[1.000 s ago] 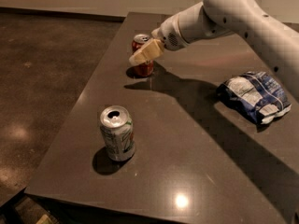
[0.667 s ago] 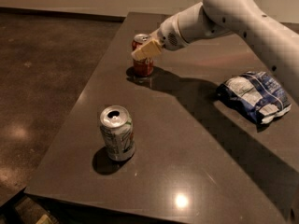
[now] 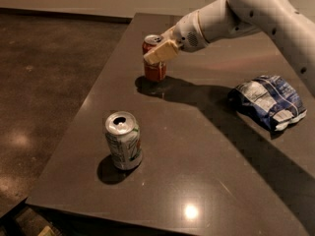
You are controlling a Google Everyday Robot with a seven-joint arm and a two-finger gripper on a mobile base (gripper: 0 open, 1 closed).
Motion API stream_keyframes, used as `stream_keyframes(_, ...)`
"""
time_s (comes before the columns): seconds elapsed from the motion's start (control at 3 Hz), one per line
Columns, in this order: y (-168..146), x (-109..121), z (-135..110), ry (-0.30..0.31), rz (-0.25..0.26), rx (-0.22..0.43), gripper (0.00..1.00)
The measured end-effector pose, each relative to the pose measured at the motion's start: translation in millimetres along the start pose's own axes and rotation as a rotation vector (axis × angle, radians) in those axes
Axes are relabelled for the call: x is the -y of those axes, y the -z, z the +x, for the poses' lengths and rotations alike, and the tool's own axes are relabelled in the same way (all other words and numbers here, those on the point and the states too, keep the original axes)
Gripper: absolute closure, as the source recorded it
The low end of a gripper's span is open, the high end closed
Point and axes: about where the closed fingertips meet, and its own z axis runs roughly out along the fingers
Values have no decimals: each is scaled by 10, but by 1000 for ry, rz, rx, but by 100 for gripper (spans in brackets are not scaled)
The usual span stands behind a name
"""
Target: Move coke can near 7up can
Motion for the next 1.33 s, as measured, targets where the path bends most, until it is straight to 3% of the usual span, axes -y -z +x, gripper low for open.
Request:
stream_keyframes(0.33, 294, -349, 9, 63, -90, 15, 100)
stream_keyframes(1.0, 843, -1068, 272, 174, -251, 52, 100)
stream_keyframes(1.33, 952, -1412, 391, 221, -321, 66, 100)
